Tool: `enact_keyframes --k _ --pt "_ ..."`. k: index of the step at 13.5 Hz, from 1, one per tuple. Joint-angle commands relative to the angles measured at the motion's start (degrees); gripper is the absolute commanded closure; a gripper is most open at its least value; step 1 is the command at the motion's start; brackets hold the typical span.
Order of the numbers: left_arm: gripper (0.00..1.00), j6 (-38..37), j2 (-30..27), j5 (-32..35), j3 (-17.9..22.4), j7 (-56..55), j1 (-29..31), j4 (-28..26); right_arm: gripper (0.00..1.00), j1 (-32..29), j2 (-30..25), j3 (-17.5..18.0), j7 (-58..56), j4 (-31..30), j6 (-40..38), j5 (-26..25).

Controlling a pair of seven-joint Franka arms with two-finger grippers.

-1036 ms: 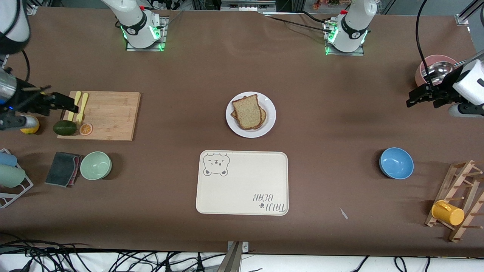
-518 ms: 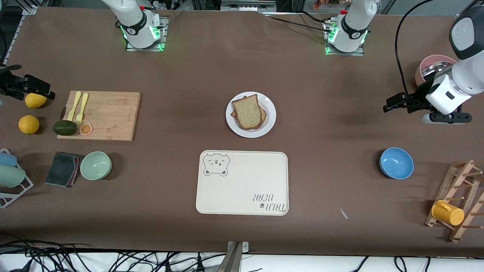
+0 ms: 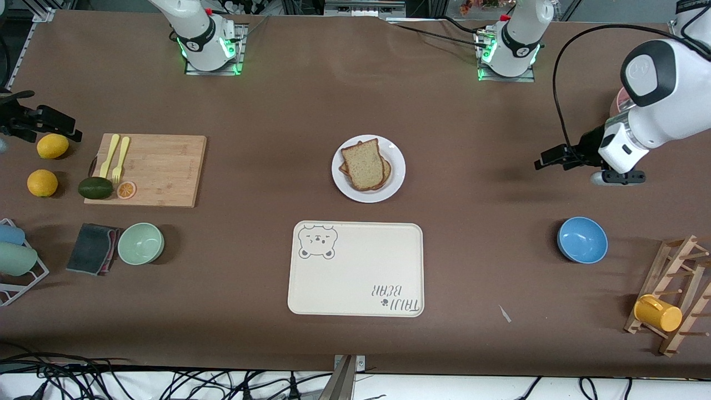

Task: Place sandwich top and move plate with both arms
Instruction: 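Move the left gripper toward the white plate's rim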

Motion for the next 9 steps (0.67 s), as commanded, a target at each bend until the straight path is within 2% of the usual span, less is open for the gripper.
enact_keyframes --k 1,4,6,9 --pt "0.01 1.63 -1.03 -9.29 -0.25 11.54 3.21 -4.47 0.0 -0.1 -1.54 0.49 -0.08 -0.81 -0.67 -0.86" --pt "0.01 5.13 -0.68 -15.01 -0.51 12.61 2.51 -7.11 0.0 -0.1 -1.19 0.49 -0.08 -0.54 -0.06 -0.78" --pt "0.01 5.76 0.46 -17.2 -2.27 13.13 2.51 -7.47 0.0 0.07 -1.19 0.84 -0.08 -0.37 -0.58 -0.78" --pt "0.01 5.85 5.1 -22.9 -2.45 19.36 2.51 -7.03 0.0 -0.02 -1.19 1.19 -0.08 -0.28 -0.58 -0.77"
